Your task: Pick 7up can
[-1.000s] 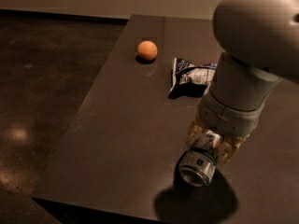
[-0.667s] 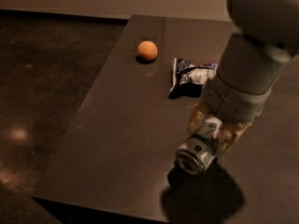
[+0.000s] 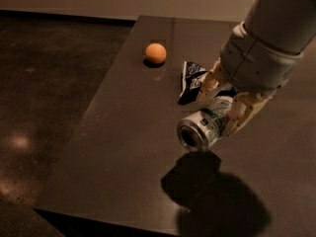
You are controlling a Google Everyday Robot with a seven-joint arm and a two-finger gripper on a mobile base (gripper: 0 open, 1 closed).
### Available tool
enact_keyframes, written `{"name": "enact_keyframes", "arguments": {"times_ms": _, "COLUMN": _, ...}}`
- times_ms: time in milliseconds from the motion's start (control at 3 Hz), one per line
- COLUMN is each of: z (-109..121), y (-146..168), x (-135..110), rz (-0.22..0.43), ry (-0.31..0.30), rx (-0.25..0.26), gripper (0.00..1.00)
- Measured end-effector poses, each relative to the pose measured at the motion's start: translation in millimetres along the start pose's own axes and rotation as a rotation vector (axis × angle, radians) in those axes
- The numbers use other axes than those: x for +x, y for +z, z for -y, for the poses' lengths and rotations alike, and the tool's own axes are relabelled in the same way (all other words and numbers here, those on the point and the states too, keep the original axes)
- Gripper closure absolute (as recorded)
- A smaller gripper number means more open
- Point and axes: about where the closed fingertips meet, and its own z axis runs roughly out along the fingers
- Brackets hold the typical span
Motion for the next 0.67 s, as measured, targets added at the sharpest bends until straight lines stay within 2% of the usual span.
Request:
{"name": "enact_keyframes", "arguments": {"times_ms": 333, "z": 5.3, "y": -8.7, "x": 0.5, "rz": 0.030, "ry": 0.090, "rx": 0.019, "gripper": 1.00}}
{"name": "enact_keyframes", "arguments": {"times_ms": 667, "z": 11.3, "y": -9.5, "x": 0.3, "rz": 0.022, "ry": 0.086, "rx": 0.044, "gripper": 1.00}}
